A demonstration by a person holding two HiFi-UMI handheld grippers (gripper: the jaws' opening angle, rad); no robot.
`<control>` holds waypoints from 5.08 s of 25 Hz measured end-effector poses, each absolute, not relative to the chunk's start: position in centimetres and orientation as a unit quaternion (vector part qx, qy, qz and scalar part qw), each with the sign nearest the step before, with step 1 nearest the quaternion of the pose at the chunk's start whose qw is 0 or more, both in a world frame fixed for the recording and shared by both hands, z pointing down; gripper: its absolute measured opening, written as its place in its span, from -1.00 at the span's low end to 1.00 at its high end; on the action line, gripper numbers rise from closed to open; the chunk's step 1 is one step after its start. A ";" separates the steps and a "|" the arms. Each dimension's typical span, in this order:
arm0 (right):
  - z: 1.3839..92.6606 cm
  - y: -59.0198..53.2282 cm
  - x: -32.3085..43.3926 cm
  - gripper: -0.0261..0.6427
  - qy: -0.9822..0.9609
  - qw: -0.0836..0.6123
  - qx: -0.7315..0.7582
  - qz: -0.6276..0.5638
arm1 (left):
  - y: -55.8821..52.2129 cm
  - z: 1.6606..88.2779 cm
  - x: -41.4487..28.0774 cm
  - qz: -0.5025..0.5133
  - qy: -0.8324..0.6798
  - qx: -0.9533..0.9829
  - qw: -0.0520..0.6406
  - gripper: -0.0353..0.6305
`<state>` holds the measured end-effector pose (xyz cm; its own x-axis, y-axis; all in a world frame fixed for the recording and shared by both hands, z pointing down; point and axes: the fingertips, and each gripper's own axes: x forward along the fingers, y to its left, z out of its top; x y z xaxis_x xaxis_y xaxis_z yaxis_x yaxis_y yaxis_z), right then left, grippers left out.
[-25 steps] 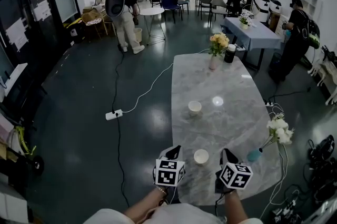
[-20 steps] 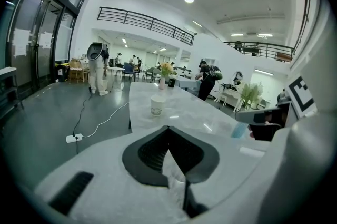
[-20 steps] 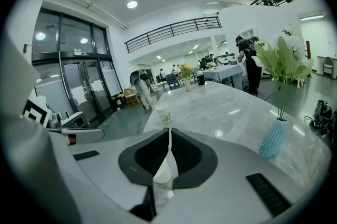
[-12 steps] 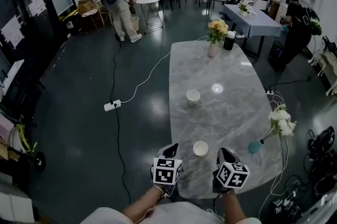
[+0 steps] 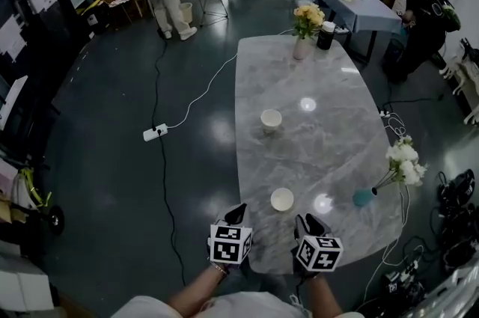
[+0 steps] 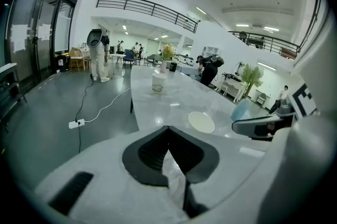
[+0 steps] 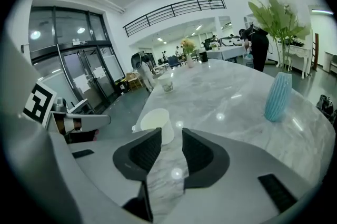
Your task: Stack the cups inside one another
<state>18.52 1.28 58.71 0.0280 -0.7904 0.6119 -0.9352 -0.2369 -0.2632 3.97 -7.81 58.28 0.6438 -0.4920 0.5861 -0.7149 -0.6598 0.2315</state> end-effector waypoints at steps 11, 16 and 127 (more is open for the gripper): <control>61.8 0.0 15.8 -0.44 -0.646 0.146 0.660 0.356 | -7.4 60.8 1.7 0.263 -0.372 0.856 0.245 -0.90; 63.0 -1.1 15.1 -0.35 -0.654 0.160 0.651 0.352 | -7.5 61.9 0.5 0.268 -0.386 0.846 0.252 -0.90; 54.3 -25.1 24.0 -0.26 -0.684 0.125 0.667 0.268 | -25.2 59.3 9.6 0.208 -0.393 0.858 0.257 -0.90</control>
<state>23.98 -25.14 54.31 -0.0782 -0.8451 0.5288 -0.9793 -0.0341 -0.1994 9.58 -25.19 59.31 0.6053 -0.5675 0.5582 -0.7809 -0.5594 0.2779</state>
